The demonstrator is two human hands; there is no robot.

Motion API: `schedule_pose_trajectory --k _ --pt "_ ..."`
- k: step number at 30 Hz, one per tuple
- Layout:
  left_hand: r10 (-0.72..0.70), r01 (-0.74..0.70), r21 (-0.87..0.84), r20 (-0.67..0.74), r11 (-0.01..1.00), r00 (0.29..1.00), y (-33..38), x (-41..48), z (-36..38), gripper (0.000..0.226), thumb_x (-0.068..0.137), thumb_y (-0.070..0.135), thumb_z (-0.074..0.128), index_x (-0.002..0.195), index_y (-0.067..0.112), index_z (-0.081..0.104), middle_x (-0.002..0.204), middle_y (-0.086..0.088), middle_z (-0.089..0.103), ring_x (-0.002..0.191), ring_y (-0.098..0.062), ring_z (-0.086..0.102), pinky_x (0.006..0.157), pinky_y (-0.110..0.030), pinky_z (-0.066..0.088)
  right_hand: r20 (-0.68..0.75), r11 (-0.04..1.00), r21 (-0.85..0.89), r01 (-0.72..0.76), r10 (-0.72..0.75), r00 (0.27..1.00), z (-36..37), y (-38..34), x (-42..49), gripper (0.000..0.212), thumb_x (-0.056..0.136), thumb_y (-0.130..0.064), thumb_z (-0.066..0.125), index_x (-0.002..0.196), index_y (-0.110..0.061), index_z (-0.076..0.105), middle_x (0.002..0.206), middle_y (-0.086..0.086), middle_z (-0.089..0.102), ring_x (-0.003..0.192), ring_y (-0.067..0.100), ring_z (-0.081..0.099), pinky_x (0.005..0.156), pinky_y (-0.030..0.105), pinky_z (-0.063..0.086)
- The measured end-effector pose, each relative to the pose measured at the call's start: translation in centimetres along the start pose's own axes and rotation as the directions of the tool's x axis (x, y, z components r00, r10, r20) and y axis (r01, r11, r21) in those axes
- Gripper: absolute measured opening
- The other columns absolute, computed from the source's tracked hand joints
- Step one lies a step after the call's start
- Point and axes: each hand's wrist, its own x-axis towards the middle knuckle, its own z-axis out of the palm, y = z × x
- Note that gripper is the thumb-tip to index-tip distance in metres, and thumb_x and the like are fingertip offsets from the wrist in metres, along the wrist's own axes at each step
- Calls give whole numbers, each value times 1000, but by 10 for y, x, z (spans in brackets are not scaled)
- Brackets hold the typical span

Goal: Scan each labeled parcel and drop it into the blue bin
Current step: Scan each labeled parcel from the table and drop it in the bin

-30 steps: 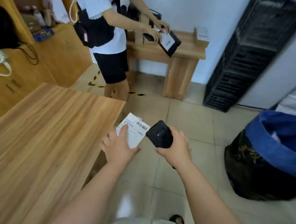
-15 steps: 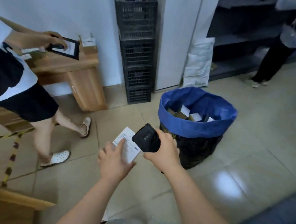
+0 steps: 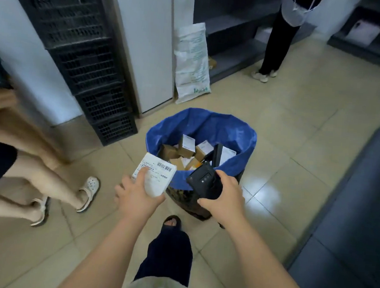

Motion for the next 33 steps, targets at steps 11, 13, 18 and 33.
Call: schedule_pose_trajectory --k 11,13,18,33 --pt "189 -206 57 217 977 958 123 257 76 106 61 66 77 150 40 26 144 -8 32 127 -36 35 111 -49 30 -43 986 -18 -165 164 986 22 -13 262 92 67 -37 86 145 -29 38 140 -4 44 129 20 41 108 46 39" --pt "234 -268 115 249 956 940 137 290 104 104 62 72 73 149 40 27 144 -8 33 128 -35 36 113 -53 27 -16 979 -1 -205 204 979 33 -1 299 91 69 -35 87 146 -28 37 142 -4 43 131 19 38 110 39 37" --pt "340 -432 193 377 881 862 152 353 181 101 65 70 73 149 41 24 149 -6 28 136 -32 29 118 -57 15 92 964 -17 -265 266 960 75 49 381 88 68 -30 88 143 -25 40 137 1 45 129 22 40 108 38 36" --pt "382 -540 212 506 815 774 123 431 322 92 75 52 76 151 39 26 156 -10 20 147 -33 10 114 -66 -4 277 936 -125 -329 351 895 202 123 486 93 70 -33 83 149 -28 33 144 2 39 135 27 34 109 52 37"
